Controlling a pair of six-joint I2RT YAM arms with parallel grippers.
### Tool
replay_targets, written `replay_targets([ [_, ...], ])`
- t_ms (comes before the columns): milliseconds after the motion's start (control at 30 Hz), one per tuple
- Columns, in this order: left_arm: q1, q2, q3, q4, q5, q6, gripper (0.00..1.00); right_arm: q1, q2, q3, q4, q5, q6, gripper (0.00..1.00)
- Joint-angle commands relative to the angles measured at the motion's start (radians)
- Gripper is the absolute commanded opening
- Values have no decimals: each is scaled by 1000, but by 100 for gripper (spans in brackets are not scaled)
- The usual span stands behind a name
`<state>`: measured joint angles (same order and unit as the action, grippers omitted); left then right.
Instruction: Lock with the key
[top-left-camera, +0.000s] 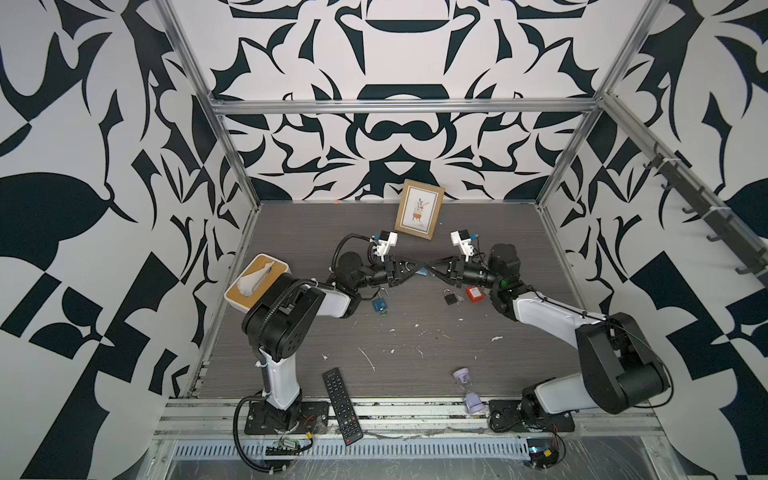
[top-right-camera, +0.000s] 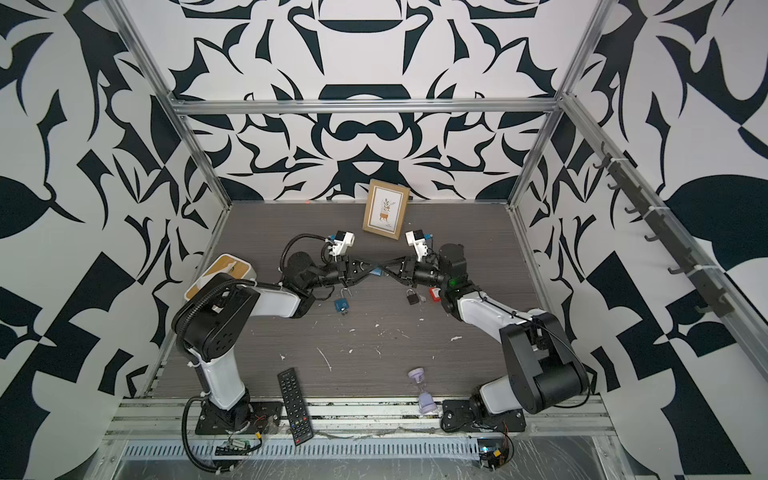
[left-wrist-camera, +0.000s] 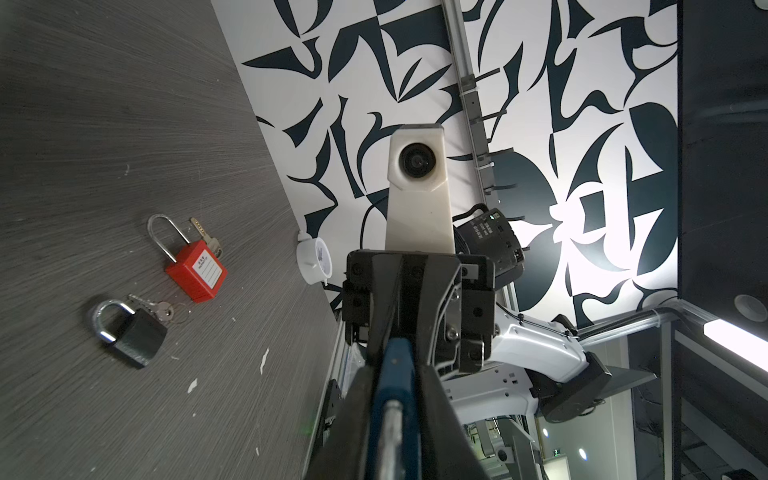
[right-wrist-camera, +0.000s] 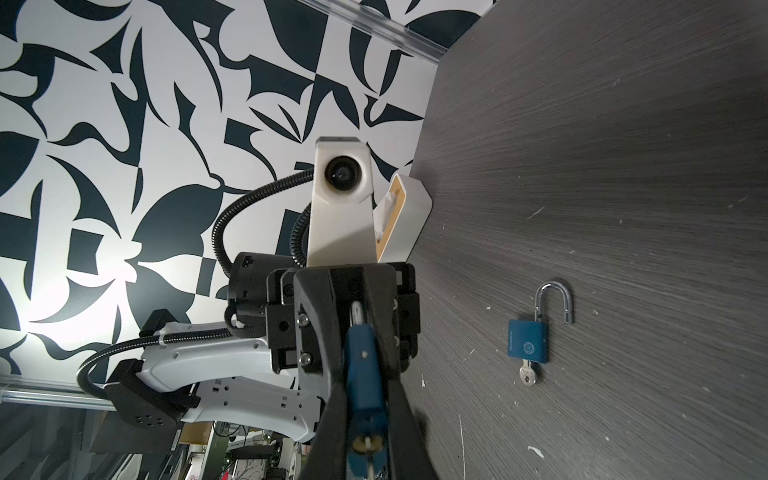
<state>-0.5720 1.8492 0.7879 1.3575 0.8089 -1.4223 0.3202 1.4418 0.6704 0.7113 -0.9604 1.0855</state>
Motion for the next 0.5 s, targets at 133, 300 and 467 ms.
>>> replay_targets([
  [133, -15, -10, 14, 69, 42, 3, 18, -9, -8, 38, -4, 37, -31, 0],
  [300, -18, 5, 32, 69, 42, -2, 0, -21, -12, 37, -29, 37, -41, 0],
  [467, -17, 16, 37, 69, 29, -14, 0, -27, -20, 36, -28, 44, -37, 10],
])
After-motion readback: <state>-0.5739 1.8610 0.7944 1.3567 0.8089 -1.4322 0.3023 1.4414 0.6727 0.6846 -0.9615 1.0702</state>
